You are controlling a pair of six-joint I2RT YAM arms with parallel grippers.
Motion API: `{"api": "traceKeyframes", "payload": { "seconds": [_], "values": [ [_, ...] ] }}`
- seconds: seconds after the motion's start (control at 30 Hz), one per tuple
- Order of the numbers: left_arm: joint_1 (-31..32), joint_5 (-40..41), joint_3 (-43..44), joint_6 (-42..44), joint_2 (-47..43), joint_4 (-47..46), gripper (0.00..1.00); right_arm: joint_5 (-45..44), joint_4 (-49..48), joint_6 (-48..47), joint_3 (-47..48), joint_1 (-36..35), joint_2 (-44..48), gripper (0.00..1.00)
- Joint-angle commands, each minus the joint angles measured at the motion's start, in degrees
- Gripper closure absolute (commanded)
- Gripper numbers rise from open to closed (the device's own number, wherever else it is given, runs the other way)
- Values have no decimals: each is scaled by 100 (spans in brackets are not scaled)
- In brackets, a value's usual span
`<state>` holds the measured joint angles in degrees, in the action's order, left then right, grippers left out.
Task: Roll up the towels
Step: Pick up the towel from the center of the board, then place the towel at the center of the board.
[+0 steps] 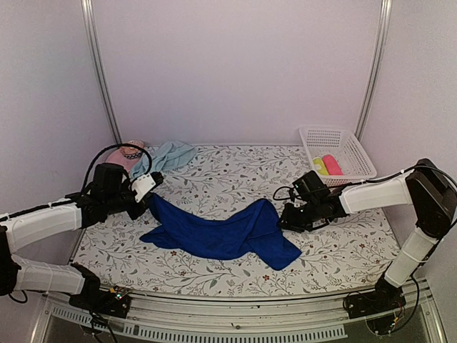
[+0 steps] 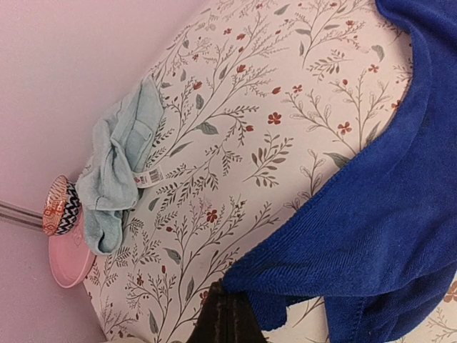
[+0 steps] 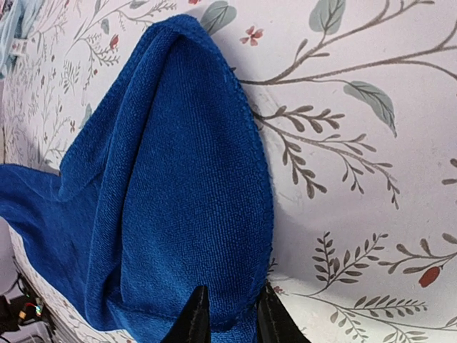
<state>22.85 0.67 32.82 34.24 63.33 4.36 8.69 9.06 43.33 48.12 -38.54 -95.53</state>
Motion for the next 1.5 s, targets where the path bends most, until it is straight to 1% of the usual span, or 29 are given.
{"api": "traceKeyframes", "payload": {
  "seconds": [0.0, 0.07, 0.1, 0.13, 0.33, 0.47, 0.57, 0.8, 0.9, 1.0, 1.13, 1.27, 1.33, 1.47],
  "values": [
    [-35, -48, -89, -14, -114, -37, 100, -77, -213, 158, -16, 31, 20, 80],
    [-35, -61, -93, -14, -127, -39, 100, -183, -185, 158, 23, 26, 27, 88],
    [-34, -64, -87, -19, -127, -33, 100, -231, -125, 137, 71, 29, 11, 94],
    [-35, -62, -99, -14, -128, -37, 100, -287, -65, 118, 126, 26, -6, 97],
    [-33, -85, -64, -22, -128, -20, 100, -909, 439, -145, 507, 31, -18, 98],
    [-66, -75, 221, -9, -128, 134, 100, -1434, 991, -508, 979, 24, 265, 99],
    [-152, -246, 795, 75, -96, 626, 100, -1900, 1497, -894, 1418, 21, 660, 99],
    [-382, -922, 2584, 375, -170, 2393, 100, -2637, 2620, -2020, 2493, 16, 1644, 99],
    [-433, -1133, 3049, 554, -283, 3085, 100, -2972, 2966, -2501, 2719, -19, 2120, 99],
    [-454, -1127, 3313, 785, -458, 3639, 100, -3338, 3304, -2871, 2761, -62, 2539, 99],
    [-456, -1066, 3237, 1131, -741, 4281, 100, -3705, 3652, -3080, 2621, -116, 3054, 99],
    [-372, -1305, 2594, 1355, -865, 4605, 100, -3872, 3706, -3012, 2367, -127, 3377, 98],
    [-162, -1356, 2190, 1372, -773, 4559, 100, -3854, 3690, -3002, 2217, -132, 3396, 99],
    [479, -1444, 1525, 1129, -267, 4108, 100, -3932, 3635, -2950, 1891, -131, 3184, 99]
  ]
}}
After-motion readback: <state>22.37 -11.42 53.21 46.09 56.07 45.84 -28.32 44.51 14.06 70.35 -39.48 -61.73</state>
